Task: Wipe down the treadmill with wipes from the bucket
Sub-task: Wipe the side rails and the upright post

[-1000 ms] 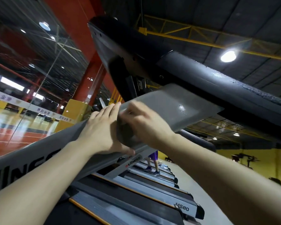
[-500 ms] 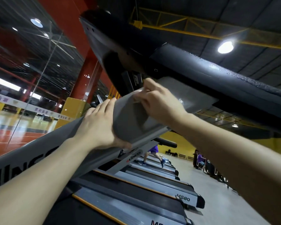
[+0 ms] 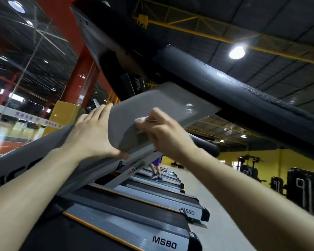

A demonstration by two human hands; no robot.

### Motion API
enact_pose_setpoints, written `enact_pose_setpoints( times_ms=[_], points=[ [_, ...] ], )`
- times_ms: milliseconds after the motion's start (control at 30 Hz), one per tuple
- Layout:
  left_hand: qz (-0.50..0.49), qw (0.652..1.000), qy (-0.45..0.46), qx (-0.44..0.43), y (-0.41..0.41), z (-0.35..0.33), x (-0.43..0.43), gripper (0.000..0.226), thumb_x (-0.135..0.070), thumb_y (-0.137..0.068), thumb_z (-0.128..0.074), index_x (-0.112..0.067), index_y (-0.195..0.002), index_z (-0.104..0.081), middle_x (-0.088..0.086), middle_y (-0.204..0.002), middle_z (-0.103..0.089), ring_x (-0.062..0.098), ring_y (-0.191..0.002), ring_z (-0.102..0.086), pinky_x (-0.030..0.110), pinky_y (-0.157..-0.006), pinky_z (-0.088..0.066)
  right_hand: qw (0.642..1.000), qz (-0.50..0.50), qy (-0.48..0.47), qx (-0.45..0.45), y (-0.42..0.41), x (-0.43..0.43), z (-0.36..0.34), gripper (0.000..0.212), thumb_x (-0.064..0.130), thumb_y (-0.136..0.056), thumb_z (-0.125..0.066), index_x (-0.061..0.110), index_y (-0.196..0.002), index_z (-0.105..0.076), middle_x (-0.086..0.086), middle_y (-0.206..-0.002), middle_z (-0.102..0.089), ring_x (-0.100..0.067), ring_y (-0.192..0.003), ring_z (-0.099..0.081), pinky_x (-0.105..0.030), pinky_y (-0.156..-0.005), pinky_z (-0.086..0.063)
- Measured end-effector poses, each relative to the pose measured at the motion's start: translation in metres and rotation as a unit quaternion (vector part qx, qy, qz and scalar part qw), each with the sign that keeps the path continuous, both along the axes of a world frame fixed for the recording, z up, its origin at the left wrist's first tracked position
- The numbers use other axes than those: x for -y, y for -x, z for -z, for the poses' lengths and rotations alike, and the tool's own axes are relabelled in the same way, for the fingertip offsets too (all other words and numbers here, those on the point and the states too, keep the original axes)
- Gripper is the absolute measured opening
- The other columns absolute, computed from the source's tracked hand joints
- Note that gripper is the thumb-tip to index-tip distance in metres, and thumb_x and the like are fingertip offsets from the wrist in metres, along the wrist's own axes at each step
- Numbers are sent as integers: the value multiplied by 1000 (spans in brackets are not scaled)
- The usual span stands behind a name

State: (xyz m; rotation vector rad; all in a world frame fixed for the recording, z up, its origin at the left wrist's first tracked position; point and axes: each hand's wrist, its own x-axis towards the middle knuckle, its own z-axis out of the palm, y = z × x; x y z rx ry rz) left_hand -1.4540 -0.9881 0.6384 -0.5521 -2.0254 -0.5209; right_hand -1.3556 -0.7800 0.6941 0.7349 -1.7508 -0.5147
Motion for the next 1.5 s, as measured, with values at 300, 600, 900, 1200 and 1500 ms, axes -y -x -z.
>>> enact_pose_setpoints(
  times_ms=[300, 600, 900, 1200, 1500],
  points=[
    [-8, 1000, -1, -14, 10, 2, -2, 174, -110, -32, -58, -18, -169, -2, 3, -176, -20, 24, -162, -23, 52, -130, -24, 952, -30, 258, -162, -5, -22, 1, 19, 7, -94, -66, 15, -106, -78, -3, -96, -49, -13, -79, -49, -33, -69, -50],
    [29, 999, 25, -2, 8, -1, 9, 172, -110, -38, -60, -23, -169, 10, -3, -180, -2, 18, -165, -8, 49, -133, -16, 961, 54, 193, -191, -8, -15, -54, 20, 14, -102, -60, 13, -105, -79, -11, -100, -55, -30, -94, -54, -43, -76, -53],
    [50, 999, 14, 1, 15, 64, 59, 165, -109, -43, -61, -33, -170, 11, -14, -178, 11, 11, -164, 3, 46, -134, -2, 991, 16, -133, 16, 60, 94, 23, 24, 27, -95, -64, 13, -111, -75, -7, -112, -61, -25, -103, -56, -39, -78, -51],
    [-17, 998, -26, 48, 33, 86, 69, 173, -101, -33, -59, -27, -167, 22, 3, -178, 2, 25, -165, -2, 54, -133, -5, 968, 54, 222, -104, 53, 73, 1, 8, 25, -95, -57, 18, -95, -62, -5, -94, -62, -27, -88, -58, -51, -75, -51],
    [-62, 997, -47, 13, 34, 90, 64, 169, -89, -44, -83, -31, -169, 15, 5, -178, -9, 27, -164, -13, 49, -134, -10, 967, 52, 172, -181, 18, 7, 17, 21, 13, -95, -63, 21, -107, -78, -10, -94, -51, -30, -85, -50, -48, -68, -48]
  ],
)
